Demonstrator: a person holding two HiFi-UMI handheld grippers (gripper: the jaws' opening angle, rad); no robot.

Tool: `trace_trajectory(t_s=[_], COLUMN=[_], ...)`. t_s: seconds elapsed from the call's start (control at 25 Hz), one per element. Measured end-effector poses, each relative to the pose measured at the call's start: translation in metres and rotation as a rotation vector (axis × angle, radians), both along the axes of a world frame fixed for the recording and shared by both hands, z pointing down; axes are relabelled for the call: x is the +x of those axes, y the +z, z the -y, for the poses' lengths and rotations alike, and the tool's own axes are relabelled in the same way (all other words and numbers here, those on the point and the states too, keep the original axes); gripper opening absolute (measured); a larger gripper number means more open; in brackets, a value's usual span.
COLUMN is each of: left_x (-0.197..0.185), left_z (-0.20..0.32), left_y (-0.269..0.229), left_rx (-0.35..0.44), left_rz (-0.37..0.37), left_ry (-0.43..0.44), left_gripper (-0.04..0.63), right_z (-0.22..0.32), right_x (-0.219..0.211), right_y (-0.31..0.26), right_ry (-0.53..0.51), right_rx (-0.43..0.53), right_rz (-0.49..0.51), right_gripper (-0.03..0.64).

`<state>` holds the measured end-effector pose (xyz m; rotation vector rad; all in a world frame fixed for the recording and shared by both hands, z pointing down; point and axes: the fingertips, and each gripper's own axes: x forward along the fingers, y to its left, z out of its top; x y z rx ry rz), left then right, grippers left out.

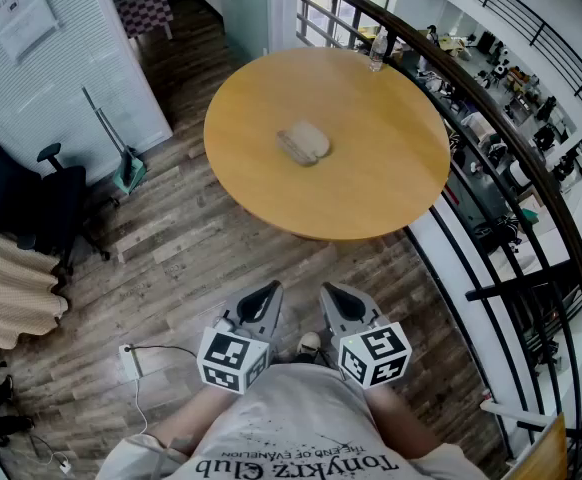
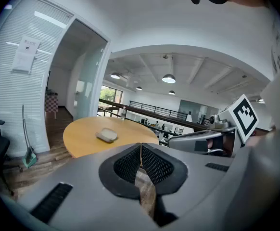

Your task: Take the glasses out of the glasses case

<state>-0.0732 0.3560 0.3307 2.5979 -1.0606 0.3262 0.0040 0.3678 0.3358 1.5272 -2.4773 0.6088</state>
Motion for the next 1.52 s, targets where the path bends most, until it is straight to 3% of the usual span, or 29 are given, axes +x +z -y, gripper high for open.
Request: trace_trajectory(t_s=[0.48, 0.68, 1.24, 1.52], left_x=[0.0, 0.01, 0.048, 0.046], left_z=[0.0, 0.0, 0.0, 0.026], left_y=[-0.002, -0.003, -0.01, 0.0], left_rx=[-0.001, -0.002, -0.021, -0.037], left_rz=[0.012, 0.026, 0.006, 0.018], left_ry=[-0.009, -0.013, -0.076, -0.092], left_gripper=[0.026, 0.026, 0.026, 0.026], right_z=[-0.002, -0.001, -0.012, 0.015], right_x=[0.003, 0.017, 0.055, 0.058], right_y=[0.0, -0.003, 0.004, 0.019], right_ry=[0.003, 0.034, -0.079, -0.094], right_rx=[-0.006, -0.013, -0.033, -0.071], right_rz=[0.026, 0.119, 0.119, 0.131], right_gripper=[0.025, 0.025, 0.025, 0.025])
